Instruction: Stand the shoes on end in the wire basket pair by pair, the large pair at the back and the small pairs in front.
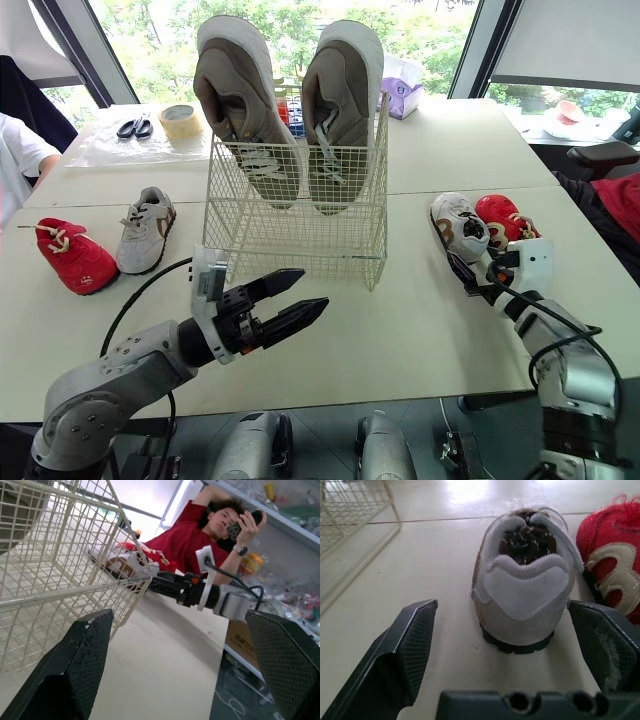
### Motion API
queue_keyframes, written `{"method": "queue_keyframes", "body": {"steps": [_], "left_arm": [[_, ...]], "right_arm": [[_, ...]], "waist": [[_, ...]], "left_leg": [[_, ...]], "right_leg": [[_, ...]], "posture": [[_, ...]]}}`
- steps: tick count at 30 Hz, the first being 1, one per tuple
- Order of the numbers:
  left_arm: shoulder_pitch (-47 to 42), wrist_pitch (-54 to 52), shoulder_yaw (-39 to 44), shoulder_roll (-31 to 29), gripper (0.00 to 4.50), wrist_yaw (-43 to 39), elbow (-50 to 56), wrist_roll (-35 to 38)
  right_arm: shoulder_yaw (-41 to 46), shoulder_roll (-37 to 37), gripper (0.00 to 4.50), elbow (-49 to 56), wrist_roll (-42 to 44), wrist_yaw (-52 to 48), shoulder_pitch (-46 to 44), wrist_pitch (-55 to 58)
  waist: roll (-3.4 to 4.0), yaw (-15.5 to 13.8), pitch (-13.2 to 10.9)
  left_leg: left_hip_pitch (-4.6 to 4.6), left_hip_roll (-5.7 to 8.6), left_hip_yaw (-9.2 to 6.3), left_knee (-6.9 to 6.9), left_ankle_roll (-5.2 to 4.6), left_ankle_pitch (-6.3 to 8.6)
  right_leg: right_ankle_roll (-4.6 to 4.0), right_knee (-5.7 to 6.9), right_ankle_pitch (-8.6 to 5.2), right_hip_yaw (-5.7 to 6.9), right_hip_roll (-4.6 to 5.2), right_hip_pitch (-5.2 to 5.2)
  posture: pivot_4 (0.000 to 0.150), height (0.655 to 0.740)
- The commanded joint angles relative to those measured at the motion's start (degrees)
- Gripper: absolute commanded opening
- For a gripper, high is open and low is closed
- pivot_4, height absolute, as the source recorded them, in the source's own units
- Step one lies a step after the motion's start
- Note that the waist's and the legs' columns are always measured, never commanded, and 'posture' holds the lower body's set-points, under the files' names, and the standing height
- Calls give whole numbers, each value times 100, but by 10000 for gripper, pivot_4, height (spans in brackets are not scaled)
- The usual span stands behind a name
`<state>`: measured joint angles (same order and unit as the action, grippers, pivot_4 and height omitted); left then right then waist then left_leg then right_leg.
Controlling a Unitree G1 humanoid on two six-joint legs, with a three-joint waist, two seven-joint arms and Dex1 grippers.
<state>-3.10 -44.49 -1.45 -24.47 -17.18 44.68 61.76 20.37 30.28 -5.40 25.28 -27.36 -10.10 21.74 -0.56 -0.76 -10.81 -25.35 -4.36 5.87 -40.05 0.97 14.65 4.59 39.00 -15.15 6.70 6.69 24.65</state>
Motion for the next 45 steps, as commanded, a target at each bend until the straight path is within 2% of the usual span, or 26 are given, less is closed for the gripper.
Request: {"method": "queue_keyframes", "body": {"steps": [1,5,8,11,14,15,17,21,23,25,28,31,36,39,45], "left_arm": [[-67,132,33,-35,43054,-16,108,5],[-21,76,73,-158,43054,-34,155,78],[25,79,123,-234,43054,-32,162,176],[80,85,177,-322,45000,-54,163,253],[135,77,192,-416,45000,-98,157,314],[149,73,197,-459,45000,-128,150,343],[169,70,236,-561,45000,-202,142,422],[141,58,824,-1004,45000,-391,81,1233],[-97,-65,1482,-1660,45000,-514,-172,1969],[-778,-28,2136,-2269,45000,-378,-791,2973],[-2140,218,2402,-2512,45000,-64,-1877,3700],[-3405,260,2364,-2463,45000,102,-2863,3788],[-5047,-146,2153,-2315,45000,-202,-4526,3716],[-5547,-532,2117,-2328,45000,-567,-5153,3572],[-6149,-1450,1875,-2539,45000,-1422,-5837,2950]], "right_arm": [[22,-41,45000,-533,-241,61,-321,-532],[-69,-305,45000,-1592,-403,128,-939,-1082],[-88,-452,45000,-1932,-463,104,-1109,-1360],[-111,-548,36508,-2118,-478,60,-1202,-1564],[-127,-606,22070,-2169,-446,5,-1257,-1646],[-133,-621,18505,-2140,-433,-9,-1261,-1651],[-149,-634,13898,-2018,-433,-5,-1240,-1642],[-139,-485,13898,-1263,-382,-27,-1152,-1531],[-67,-76,13898,-655,-334,-153,-1362,-1378],[142,554,13898,-377,-271,-271,-1988,-1268],[272,1126,13898,-540,-147,-280,-3180,-1311],[128,1359,13898,-368,57,-580,-4202,-1246],[-732,1821,13898,251,400,-2126,-5274,-784],[-1114,1930,13898,364,381,-2699,-5650,-663],[-1569,1707,13898,621,406,-3400,-6105,-725]], "waist": [[0,1,0],[1,22,0],[9,12,1],[9,5,1],[10,18,2],[10,26,2],[11,33,2],[16,36,-1],[31,35,-10],[77,-2,-41],[109,-1,-59],[99,10,-57],[63,38,-57],[59,43,-60],[39,22,-70]], "left_leg": [[0,0,1,0,0,0],[1,0,1,0,1,0],[1,-1,1,1,2,-1],[0,-1,2,-1,2,-1],[1,-1,1,-1,2,-1],[2,-2,1,0,2,-1],[2,-4,1,0,2,-1],[1,-5,1,2,2,-1],[-1,-5,2,2,3,-1],[-13,-3,5,2,2,-1],[-26,15,8,-3,-4,-5],[-15,15,4,20,-2,-5],[-4,17,12,51,36,-27],[-8,21,14,48,39,-29],[-9,21,13,50,41,-30]], "right_leg": [[0,0,0,-1,0,0],[0,0,0,0,-1,0],[0,0,0,0,-2,1],[1,0,0,0,-1,0],[1,0,0,0,-1,0],[1,0,0,0,-1,0],[0,0,0,0,-3,0],[0,1,0,0,-3,3],[0,2,0,-1,-3,7],[0,4,1,-4,0,20],[-3,3,2,-13,12,36],[6,0,-2,-12,5,30],[13,-15,-14,-11,3,25],[14,-14,-13,-11,8,28],[14,-15,-13,-10,8,29]], "posture": [[1500,6938],[1500,6938],[1500,6938],[1500,6938],[1500,6938],[1500,6938],[1500,6938],[1500,6938],[1500,6938],[1500,6938],[1500,6938],[1500,6938],[1500,6938],[1500,6938],[1500,6938]]}}
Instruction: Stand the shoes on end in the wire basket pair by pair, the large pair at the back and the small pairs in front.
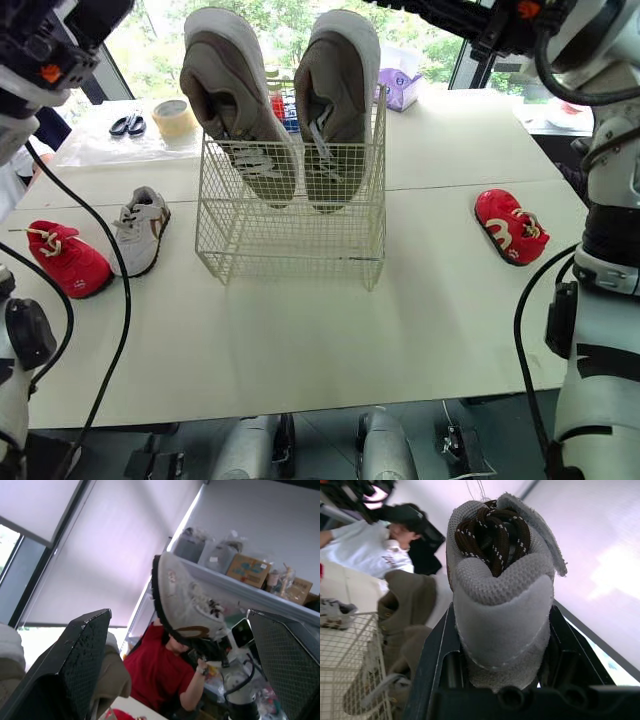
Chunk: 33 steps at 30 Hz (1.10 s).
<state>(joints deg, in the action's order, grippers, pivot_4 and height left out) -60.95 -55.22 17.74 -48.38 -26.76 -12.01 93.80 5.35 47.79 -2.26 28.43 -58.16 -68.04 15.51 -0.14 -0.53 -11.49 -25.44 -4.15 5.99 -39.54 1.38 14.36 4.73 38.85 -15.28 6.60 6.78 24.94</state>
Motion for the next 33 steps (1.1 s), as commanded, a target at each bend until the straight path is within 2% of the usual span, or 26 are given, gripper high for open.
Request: {"method": "queue_keyframes", "body": {"steps": [1,10,16,19,23,26,27,30,31,32,33], "left_arm": [[-442,-498,-77,-154,45000,-596,-247,-360],[-1060,-1137,-220,134,45000,-1494,-719,-1108],[-1546,-1274,-595,327,45000,-2260,-1166,-1964],[-1610,-1338,-640,325,36653,-2634,-1307,-2292],[-1581,-1502,-539,358,17484,-2900,-1273,-2446],[-1537,-1521,-342,449,2813,-2797,-1248,-2473],[-1512,-1521,-216,492,2415,-2668,-1244,-2439],[-1257,-1524,406,714,2433,-2011,-1007,-2055],[-1110,-1493,571,800,2433,-1822,-788,-1936],[-965,-1429,790,948,2433,-1523,-557,-1729],[-842,-1345,1007,1119,2433,-1210,-349,-1490]], "right_arm": [[-107,-73,13898,340,93,-403,-362,-113],[-91,-354,13898,477,149,-526,-209,-16],[-221,-510,13898,785,240,-650,-26,73],[-248,-545,13760,826,211,-677,11,79],[-262,-545,13760,876,193,-684,42,95],[-243,-499,13760,927,192,-631,95,207],[-203,-471,13760,943,193,-557,133,284],[455,-382,25435,982,823,163,465,1365],[802,-445,30718,974,1191,530,610,1784],[1314,-697,34764,946,1865,1148,796,2207],[1790,-978,40638,930,2650,1788,978,2563]], "waist": [[-3,0,-2],[-6,1,-4],[-7,12,-4],[-7,26,-4],[-7,41,-4],[-7,40,-4],[-7,36,-4],[-8,8,-4],[-10,6,-3],[-15,9,-1],[-21,4,-4]], "left_leg": [[-1,0,0,-1,1,-1],[-2,0,0,-7,4,-2],[-3,0,3,-10,4,-2],[-4,0,3,-10,4,-3],[-6,0,3,-10,5,-3],[-8,0,3,-10,5,-3],[-8,0,3,-10,5,-3],[-8,0,1,-16,4,-3],[-9,-1,0,-17,4,-3],[-8,-1,-1,-19,4,-3],[-7,-1,-3,-19,4,-3]], "right_leg": [[0,1,0,1,0,0],[0,12,0,0,1,3],[0,16,0,-1,0,6],[0,19,0,-2,0,10],[0,20,0,-2,0,13],[0,22,0,-4,1,15],[0,21,0,-4,1,15],[0,24,0,-4,2,12],[-1,25,0,-4,4,12],[-1,24,0,-4,4,8],[-1,24,1,-4,4,7]], "posture": [[1500,6938],[1500,6938],[1500,6938],[1500,6938],[1500,6938],[1500,6938],[1500,6938],[1500,6938],[1500,6938],[1500,6938],[1500,6938]]}}
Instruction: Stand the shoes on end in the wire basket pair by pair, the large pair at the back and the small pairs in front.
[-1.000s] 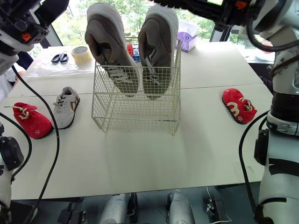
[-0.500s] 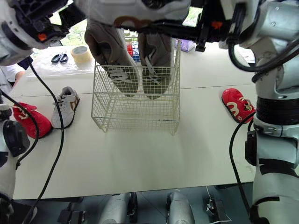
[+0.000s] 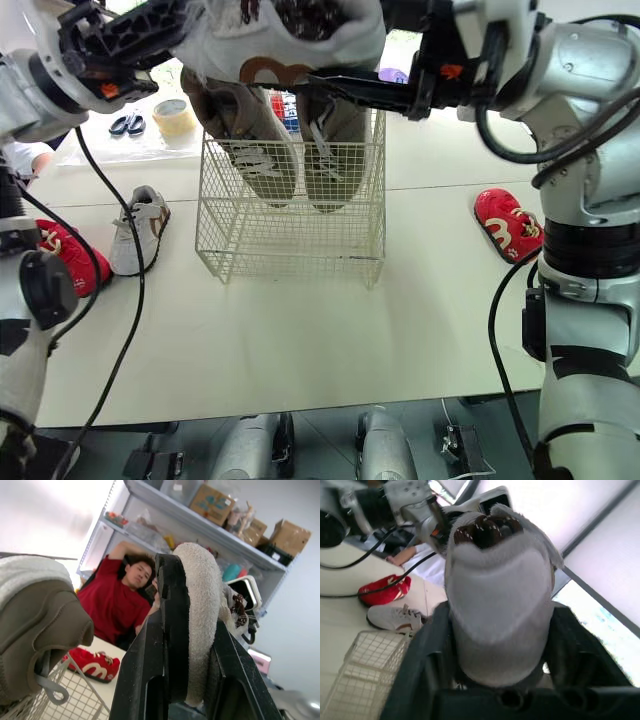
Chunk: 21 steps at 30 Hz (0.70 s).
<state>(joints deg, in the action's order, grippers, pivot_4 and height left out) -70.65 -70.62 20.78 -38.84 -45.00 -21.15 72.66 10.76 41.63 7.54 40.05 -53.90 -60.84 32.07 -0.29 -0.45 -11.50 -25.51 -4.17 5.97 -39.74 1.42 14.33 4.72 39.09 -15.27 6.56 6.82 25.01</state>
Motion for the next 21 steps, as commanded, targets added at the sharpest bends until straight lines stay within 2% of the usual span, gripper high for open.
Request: {"method": "queue_keyframes", "body": {"steps": [1,3,5,8,11,14,21], "left_arm": [[215,327,905,353,2433,919,753,857],[353,695,1226,799,2433,1555,1049,1273],[515,1155,1371,1325,2433,2041,1441,1524],[701,1726,1339,1954,2433,2462,1928,1663],[767,2227,1184,2356,2433,2596,2139,1516],[829,2412,951,2379,2433,2502,2224,1277],[955,2640,544,2446,2433,2251,2273,1005]], "right_arm": [[1636,-636,44627,-41,2362,1995,419,1164],[2089,-1289,44627,120,3612,3142,712,1201],[2094,-1947,44627,489,4114,3913,1000,982],[1739,-2731,44627,923,4123,4478,1212,605],[1109,-3308,44627,1110,3663,4535,1221,325],[739,-3376,44627,1063,3365,4343,1122,206],[502,-3316,44627,553,3087,3797,699,-58]], "waist": [[-9,-11,-4],[-10,-22,-4],[-10,-16,-4],[-7,-10,-4],[-8,0,-4],[-8,15,-4],[-8,-17,-4]], "left_leg": [[1,-1,-3,-6,0,0],[2,-2,-8,-15,0,-1],[10,-8,-15,-24,0,0],[12,-5,-13,-23,-1,0],[8,-4,-13,-22,-2,1],[3,-3,-11,-22,-5,3],[0,-1,-14,-23,-11,6]], "right_leg": [[-1,4,0,1,1,-3],[-2,10,1,6,1,-9],[-2,10,2,12,1,-24],[-4,12,4,11,1,-24],[-4,14,3,10,-1,-19],[-4,13,3,10,-2,-14],[-3,10,3,12,-2,-15]], "posture": [[1500,6938],[1500,6938],[1500,6938],[1500,6938],[1500,6938],[1500,6938],[1500,6938]]}}
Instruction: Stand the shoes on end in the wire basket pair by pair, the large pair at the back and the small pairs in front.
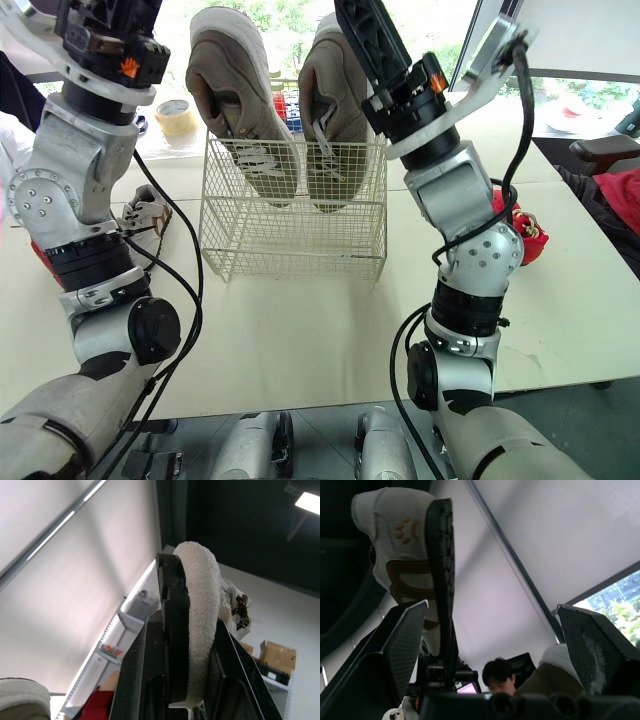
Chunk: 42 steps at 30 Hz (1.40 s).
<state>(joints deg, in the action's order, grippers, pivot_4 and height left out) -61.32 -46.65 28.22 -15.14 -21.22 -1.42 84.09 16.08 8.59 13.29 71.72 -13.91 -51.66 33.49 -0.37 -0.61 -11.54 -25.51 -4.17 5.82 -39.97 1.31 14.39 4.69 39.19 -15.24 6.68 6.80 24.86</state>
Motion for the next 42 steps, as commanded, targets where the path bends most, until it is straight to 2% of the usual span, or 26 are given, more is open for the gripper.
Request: {"method": "queue_keyframes", "body": {"steps": [1,6,16,19,24,25,27,31,34,38,42], "left_arm": [[59,331,-250,129,2433,-135,359,-208],[346,700,-547,374,2433,-198,598,-612],[562,1015,-988,578,2433,-178,767,-1126],[612,1021,-1050,596,2433,-199,806,-1148],[719,1104,-1147,545,2433,-204,855,-1351],[766,1047,-1188,493,2433,-260,861,-1374],[873,879,-1240,403,13102,-339,882,-1301],[1203,809,-1380,62,31547,33,1374,-1705],[1585,617,-1329,-135,31547,560,1953,-1567],[2133,294,-1289,-364,31547,1308,2731,-1088],[2966,-70,-1151,-1071,31547,1726,3496,-666]], "right_arm": [[-32,-41,44627,-51,-94,-232,-267,-249],[-76,-255,44627,-119,-151,-268,-586,-528],[-147,-201,44627,-129,-131,-281,-952,-511],[-164,-198,36113,-218,-294,-282,-1043,-596],[-161,-167,11655,-193,-328,-322,-1026,-584],[-153,-150,8021,-194,-337,-328,-1027,-577],[-133,-96,7290,-200,-351,-346,-1045,-560],[-30,209,7290,-339,-359,-457,-1203,-505],[105,665,7290,-550,-343,-710,-1324,-352],[97,1639,7290,-944,-671,-1559,-1413,-78],[-275,3096,7290,-1465,-1287,-3351,-1244,301]], "waist": [[0,1,0],[0,19,0],[0,23,0],[0,28,0],[0,25,0],[0,25,0],[0,31,0],[0,35,-1],[2,43,-2],[1,25,-2],[1,15,-2]], "left_leg": [[0,0,0,0,0,0],[0,0,1,2,1,-1],[-4,0,0,5,-5,3],[-3,0,0,6,-6,3],[-4,0,0,6,-6,4],[-4,0,0,6,-6,4],[-4,0,0,6,-7,4],[-4,0,0,7,-10,6],[-6,-1,1,10,-13,8],[-6,-1,0,17,-25,14],[-5,-1,2,17,-37,22]], "right_leg": [[0,0,0,0,0,0],[0,-1,0,0,0,1],[0,-6,0,1,-1,2],[0,-7,0,1,-1,2],[0,-7,0,1,-1,3],[0,-7,0,1,-1,3],[0,-8,0,1,-1,3],[0,-8,0,2,-1,3],[0,-10,0,0,-1,7],[0,-17,0,0,0,7],[-1,-19,0,-1,1,7]], "posture": [[1500,6938],[1500,6938],[1500,6938],[1500,6938],[1500,6938],[1500,6938],[1500,6938],[1500,6938],[1500,6938],[1500,6938],[1500,6938]]}}
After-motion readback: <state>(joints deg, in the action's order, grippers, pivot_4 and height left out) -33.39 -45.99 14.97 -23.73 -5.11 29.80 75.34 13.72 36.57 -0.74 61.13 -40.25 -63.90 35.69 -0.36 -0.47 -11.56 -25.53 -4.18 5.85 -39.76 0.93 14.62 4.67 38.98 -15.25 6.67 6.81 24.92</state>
